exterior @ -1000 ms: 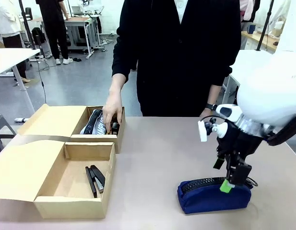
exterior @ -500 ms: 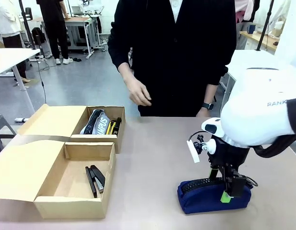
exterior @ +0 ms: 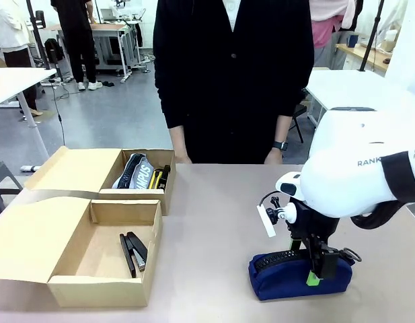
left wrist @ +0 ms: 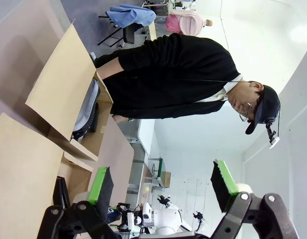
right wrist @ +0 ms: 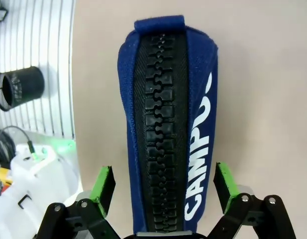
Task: Place items inside the box.
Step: Pick up a Pencil pouch or Stapler and place it inside the Mailer Box closest to the robot.
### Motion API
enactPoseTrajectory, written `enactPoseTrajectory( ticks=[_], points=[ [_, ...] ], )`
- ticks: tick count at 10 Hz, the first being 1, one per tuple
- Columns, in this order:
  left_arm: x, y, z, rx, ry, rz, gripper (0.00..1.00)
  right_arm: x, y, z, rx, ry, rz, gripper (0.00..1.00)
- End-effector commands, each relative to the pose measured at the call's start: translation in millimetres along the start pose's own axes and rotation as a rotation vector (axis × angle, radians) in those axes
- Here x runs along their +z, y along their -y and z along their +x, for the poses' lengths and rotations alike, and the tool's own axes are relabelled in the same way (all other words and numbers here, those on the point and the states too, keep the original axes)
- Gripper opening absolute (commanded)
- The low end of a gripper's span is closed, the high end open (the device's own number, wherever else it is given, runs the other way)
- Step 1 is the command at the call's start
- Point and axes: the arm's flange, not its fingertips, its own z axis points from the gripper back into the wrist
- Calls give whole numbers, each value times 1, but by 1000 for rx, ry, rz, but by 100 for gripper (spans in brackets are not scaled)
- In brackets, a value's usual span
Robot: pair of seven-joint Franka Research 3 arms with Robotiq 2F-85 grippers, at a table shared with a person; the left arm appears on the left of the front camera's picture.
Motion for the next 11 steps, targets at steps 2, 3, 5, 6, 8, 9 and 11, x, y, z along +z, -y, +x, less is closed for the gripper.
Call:
enactPoseTrajectory(
  ticks=[2,3,5,6,8,9,11],
  points=[
    [0,-1,-2,-14,1,-22,100,-6,-6,-3,31,-35,-10,70],
    [0,-1,-2,-14,1,-22,100,-7,-5,-3,27,-32,-11,41],
    [0,-1,-2,-14,1,-22,100,-9,-6,-4,39,-38,-1,35],
    [0,-1,-2,-14,1,-22,100,-10,-6,-5,35,-41,4,0],
    [0,-1,-2,-14,1,-22,100,-12,-4,0,29,-35,54,0],
    [0,-1,-2,-14,1,-22,100,-10,-3,2,12,-28,51,0],
    [0,-1,-2,-14,1,-22,100,-4,-4,1,-54,-35,21,0]
  ],
)
